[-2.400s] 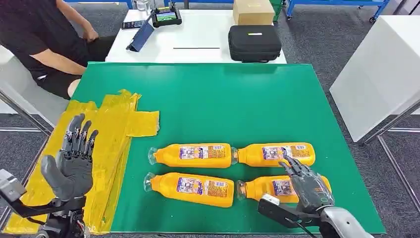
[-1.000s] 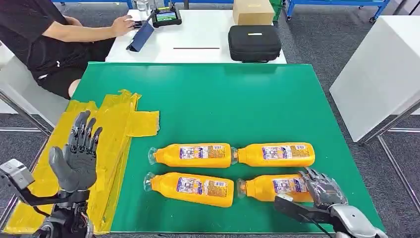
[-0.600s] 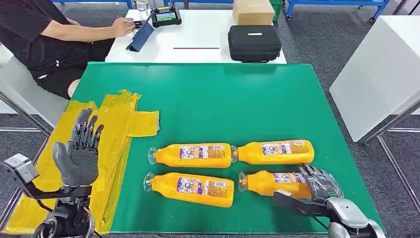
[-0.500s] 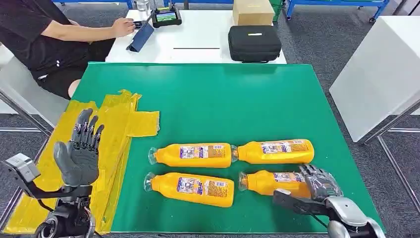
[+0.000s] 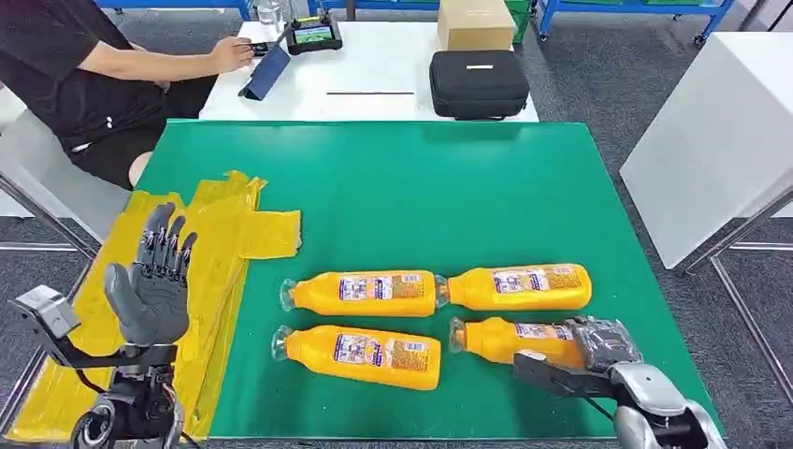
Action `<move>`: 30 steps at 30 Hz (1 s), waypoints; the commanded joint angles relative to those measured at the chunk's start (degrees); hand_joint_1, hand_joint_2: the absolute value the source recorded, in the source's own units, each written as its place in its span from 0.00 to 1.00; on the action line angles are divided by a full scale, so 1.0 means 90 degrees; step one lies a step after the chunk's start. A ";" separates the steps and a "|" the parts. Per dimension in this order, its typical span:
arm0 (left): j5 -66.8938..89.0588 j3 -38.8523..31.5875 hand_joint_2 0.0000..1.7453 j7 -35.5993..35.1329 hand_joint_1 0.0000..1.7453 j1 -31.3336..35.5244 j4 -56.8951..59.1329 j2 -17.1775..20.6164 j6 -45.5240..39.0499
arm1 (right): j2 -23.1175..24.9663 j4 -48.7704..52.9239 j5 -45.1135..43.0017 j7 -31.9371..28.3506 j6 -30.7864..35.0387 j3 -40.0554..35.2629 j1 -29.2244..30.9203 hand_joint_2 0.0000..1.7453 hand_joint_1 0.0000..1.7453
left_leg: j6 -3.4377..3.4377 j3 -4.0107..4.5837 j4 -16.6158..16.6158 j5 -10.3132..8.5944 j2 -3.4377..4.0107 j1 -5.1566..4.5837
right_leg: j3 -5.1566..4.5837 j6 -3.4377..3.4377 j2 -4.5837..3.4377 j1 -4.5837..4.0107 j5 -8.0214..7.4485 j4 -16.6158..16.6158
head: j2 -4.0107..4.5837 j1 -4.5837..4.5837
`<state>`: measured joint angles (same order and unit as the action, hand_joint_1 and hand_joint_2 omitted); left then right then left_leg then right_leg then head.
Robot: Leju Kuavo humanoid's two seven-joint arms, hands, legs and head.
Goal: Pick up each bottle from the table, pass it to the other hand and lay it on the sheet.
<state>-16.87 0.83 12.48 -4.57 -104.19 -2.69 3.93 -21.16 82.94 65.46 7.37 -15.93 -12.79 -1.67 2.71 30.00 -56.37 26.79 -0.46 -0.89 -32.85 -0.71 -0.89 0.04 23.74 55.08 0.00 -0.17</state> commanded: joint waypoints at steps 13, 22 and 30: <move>-0.0101 -0.0127 0.00 0.0164 0.00 0.0137 0.0431 0.0169 -0.0284 | 0.0138 0.1055 -0.1973 -0.1126 -0.0551 0.1097 -0.0199 1.00 1.00 | -0.0020 0.0003 0.0001 0.0001 0.0003 0.0000 | -0.0001 -0.0001 0.0013 0.0002 0.0004 0.0002 | 0.0000 0.0002; -0.0244 -0.0084 0.00 0.0431 0.00 -0.0049 0.0448 0.0341 -0.0339 | 0.0586 0.2134 -0.4288 -0.2284 -0.0735 0.2616 -0.0408 1.00 1.00 | -0.0027 0.0023 0.0004 0.0006 -0.0001 0.0000 | -0.0025 -0.0001 0.0019 0.0004 0.0011 0.0002 | 0.0000 -0.0002; -0.0211 0.0033 0.00 0.0540 0.00 -0.0022 0.0489 0.0336 -0.0400 | 0.1163 0.1866 -0.5375 -0.2585 -0.0268 0.2616 0.0382 1.00 1.00 | -0.0018 0.0043 0.0005 0.0000 0.0019 0.0002 | -0.0035 0.0000 -0.0006 0.0002 -0.0006 -0.0002 | 0.0000 0.0000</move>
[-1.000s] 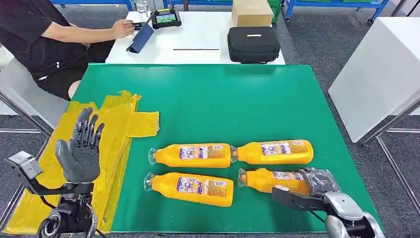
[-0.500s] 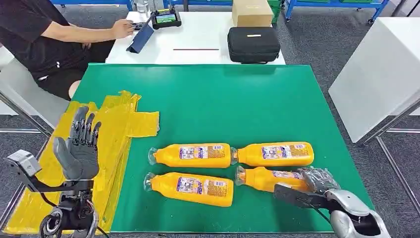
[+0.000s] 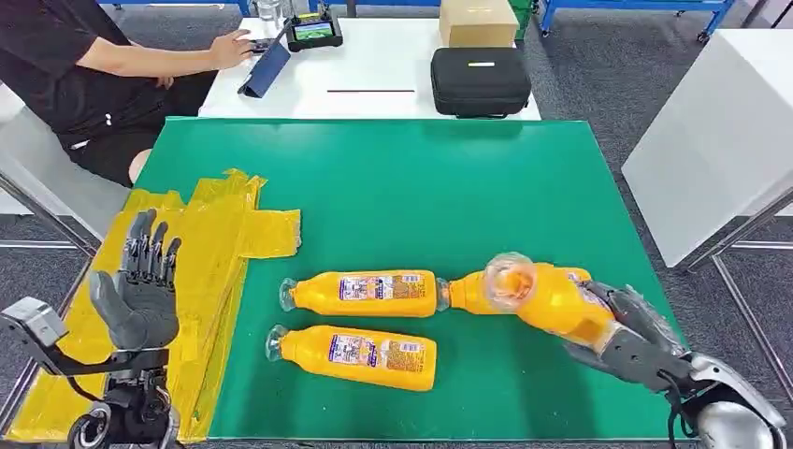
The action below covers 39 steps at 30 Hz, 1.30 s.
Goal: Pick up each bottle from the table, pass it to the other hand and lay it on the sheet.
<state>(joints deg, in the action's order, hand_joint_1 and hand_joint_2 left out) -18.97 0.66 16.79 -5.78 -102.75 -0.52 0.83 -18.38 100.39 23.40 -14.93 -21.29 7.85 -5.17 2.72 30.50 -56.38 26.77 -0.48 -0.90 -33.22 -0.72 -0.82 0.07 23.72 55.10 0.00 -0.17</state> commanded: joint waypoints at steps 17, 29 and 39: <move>0.0231 0.0709 1.00 -0.0373 0.00 0.0578 0.0171 -0.0179 0.0224 | 0.1483 -0.1245 -0.0923 0.0854 0.1769 -0.2248 0.2341 1.00 1.00 | -0.0017 -0.0008 0.0002 -0.0004 0.0042 0.0008 | -0.0004 0.0002 -0.0030 -0.0006 -0.0012 -0.0004 | 0.0000 -0.0002; 0.0286 0.1435 1.00 -0.0347 0.00 0.1319 0.0567 -0.0100 0.0076 | 0.2055 -0.1481 -0.1560 0.1516 0.2569 -0.2950 0.3086 1.00 1.00 | -0.0024 -0.0007 0.0000 -0.0023 0.0006 0.0004 | -0.0007 -0.0002 0.0000 -0.0002 -0.0005 0.0008 | 0.0000 -0.0002; 0.0293 0.1632 1.00 -0.0359 0.00 0.1430 0.0523 -0.0126 0.0091 | 0.2046 -0.1343 -0.1587 0.1570 0.2631 -0.3022 0.3099 1.00 1.00 | -0.0035 -0.0002 -0.0005 -0.0019 -0.0002 0.0007 | -0.0007 -0.0001 0.0011 -0.0005 -0.0001 0.0011 | 0.0000 0.0000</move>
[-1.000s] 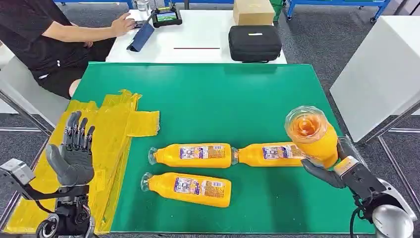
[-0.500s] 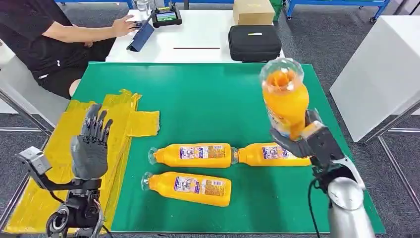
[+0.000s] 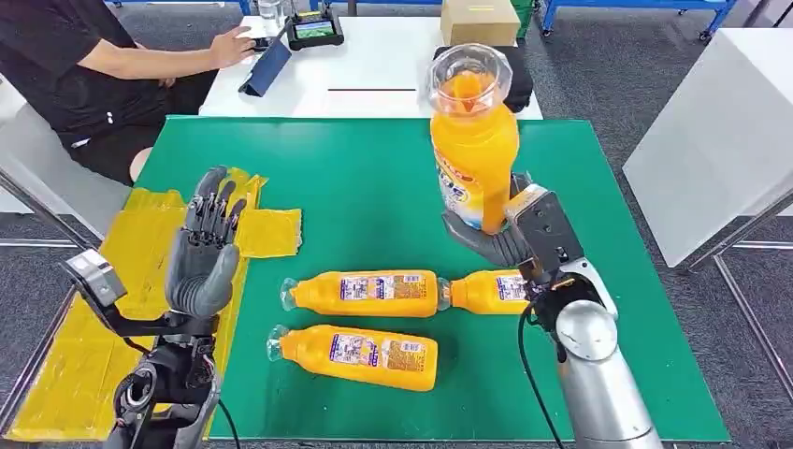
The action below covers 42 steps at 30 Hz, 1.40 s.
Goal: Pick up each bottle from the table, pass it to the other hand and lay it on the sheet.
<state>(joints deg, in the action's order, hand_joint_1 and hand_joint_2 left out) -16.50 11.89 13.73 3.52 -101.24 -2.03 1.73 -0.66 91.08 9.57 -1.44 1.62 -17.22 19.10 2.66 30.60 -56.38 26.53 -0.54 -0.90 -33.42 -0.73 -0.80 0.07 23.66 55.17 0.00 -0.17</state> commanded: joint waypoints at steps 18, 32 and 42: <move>-0.0556 0.1401 1.00 0.0034 0.00 0.0894 0.0293 0.0399 -0.0391 | 0.0668 -0.1605 0.1029 0.0835 0.0094 -0.1848 0.1316 1.00 1.00 | -0.0021 -0.0010 -0.0002 0.0006 0.0027 0.0007 | 0.0003 -0.0001 -0.0013 -0.0004 0.0001 0.0005 | 0.0000 0.0000; -0.0727 0.1574 1.00 0.0070 0.00 0.0944 0.0084 0.0476 -0.0887 | 0.1015 -0.1823 0.1158 0.0817 -0.0023 -0.3107 0.1546 1.00 1.00 | -0.0026 -0.0010 -0.0001 0.0006 0.0020 0.0009 | 0.0003 0.0001 -0.0009 -0.0006 0.0004 0.0005 | 0.0000 -0.0002; -0.0828 0.1346 1.00 0.0131 0.00 0.0708 -0.0035 0.0504 -0.1259 | 0.0929 -0.1615 0.1377 0.0637 0.0006 -0.4294 0.1244 1.00 1.00 | -0.0025 -0.0016 0.0006 0.0006 0.0013 0.0012 | 0.0014 0.0000 0.0000 -0.0009 0.0005 -0.0005 | 0.0000 0.0002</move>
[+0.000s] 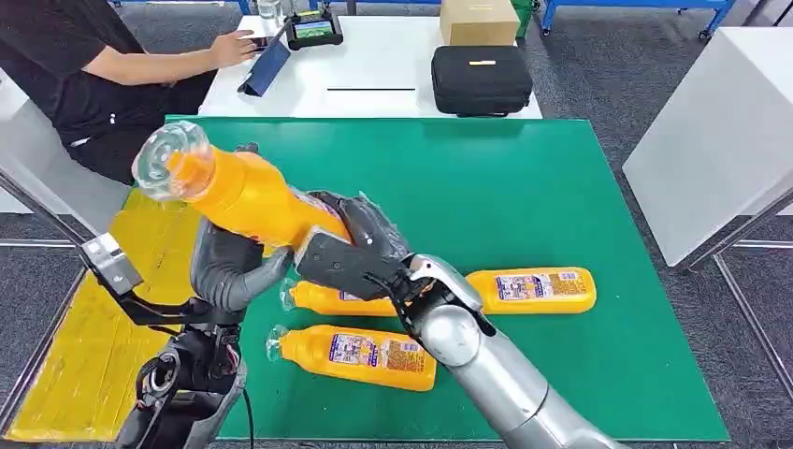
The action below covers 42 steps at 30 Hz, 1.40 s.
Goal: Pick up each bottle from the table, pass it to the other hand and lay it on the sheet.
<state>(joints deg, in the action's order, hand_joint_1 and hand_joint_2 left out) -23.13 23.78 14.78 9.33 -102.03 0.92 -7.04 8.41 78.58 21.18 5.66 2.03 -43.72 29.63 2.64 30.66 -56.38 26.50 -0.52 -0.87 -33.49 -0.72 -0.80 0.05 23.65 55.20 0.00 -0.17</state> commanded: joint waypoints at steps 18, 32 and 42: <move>-0.0351 -0.0200 1.00 0.0225 1.00 -0.0277 -0.0238 0.0314 -0.0528 | -0.0070 -0.1056 -0.0308 -0.0227 -0.0083 -0.2447 0.0427 1.00 1.00 | -0.0033 -0.0030 0.0010 0.0009 -0.0003 0.0013 | 0.0032 0.0002 0.0018 -0.0012 0.0012 -0.0013 | 0.0000 0.0000; -0.0766 -0.0212 1.00 0.0379 1.00 -0.0471 -0.0224 0.0366 -0.0257 | -0.0351 -0.1202 -0.0485 -0.0205 0.0468 -0.2150 0.0308 1.00 1.00 | -0.0028 -0.0022 0.0008 0.0004 -0.0016 0.0011 | 0.0027 0.0000 0.0029 -0.0011 0.0010 -0.0015 | 0.0000 -0.0002; -0.0877 -0.0110 1.00 0.0409 1.00 -0.0690 -0.0372 0.0428 0.0112 | -0.0842 -0.0769 -0.0665 -0.0420 0.0861 -0.1164 -0.0236 0.00 0.00 | -0.0018 -0.0014 0.0009 0.0000 -0.0027 0.0008 | 0.0018 -0.0002 0.0038 -0.0009 0.0008 -0.0017 | 0.0000 0.0000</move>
<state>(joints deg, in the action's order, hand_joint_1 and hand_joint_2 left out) -30.27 22.95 18.10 1.35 -105.94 4.48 -7.33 7.13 70.99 17.35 4.18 8.71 -58.49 32.26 2.62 30.70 -56.38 26.50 -0.50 -0.88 -33.64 -0.72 -0.81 0.04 23.66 55.20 0.00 -0.18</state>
